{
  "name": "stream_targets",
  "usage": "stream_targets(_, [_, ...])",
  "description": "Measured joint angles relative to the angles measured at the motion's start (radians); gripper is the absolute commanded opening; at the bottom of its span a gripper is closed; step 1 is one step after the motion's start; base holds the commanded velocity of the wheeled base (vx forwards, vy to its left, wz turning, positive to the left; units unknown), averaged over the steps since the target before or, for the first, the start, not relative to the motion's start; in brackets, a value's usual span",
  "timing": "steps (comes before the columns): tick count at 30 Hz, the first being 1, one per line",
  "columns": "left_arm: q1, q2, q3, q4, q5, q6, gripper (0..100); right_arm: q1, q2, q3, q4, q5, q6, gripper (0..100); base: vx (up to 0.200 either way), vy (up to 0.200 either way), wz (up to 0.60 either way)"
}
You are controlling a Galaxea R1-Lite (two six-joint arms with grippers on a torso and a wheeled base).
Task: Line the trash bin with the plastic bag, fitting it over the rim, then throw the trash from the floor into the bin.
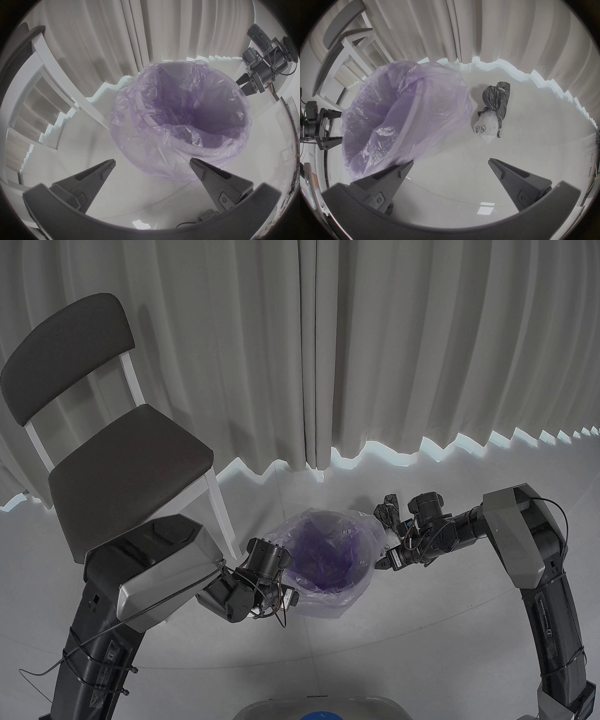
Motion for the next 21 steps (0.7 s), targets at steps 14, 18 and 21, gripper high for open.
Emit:
stream_targets(14, [-0.002, 0.027, -0.058, 0.049, -0.004, 0.004, 100, -0.002, 0.099, -0.149, 0.13, 0.001, 0.001, 100, 0.0, 0.0, 0.0])
stream_targets(18, [-0.002, 0.032, -0.078, 0.067, -0.005, 0.008, 100, -0.002, 0.11, -0.151, 0.128, 0.002, 0.001, 100, 0.0, 0.0, 0.0])
stream_targets(21, [-0.002, 0.039, -0.113, 0.097, -0.005, 0.009, 100, -0.002, 0.112, -0.151, 0.128, 0.019, 0.001, 100, 0.0, 0.0, 0.0])
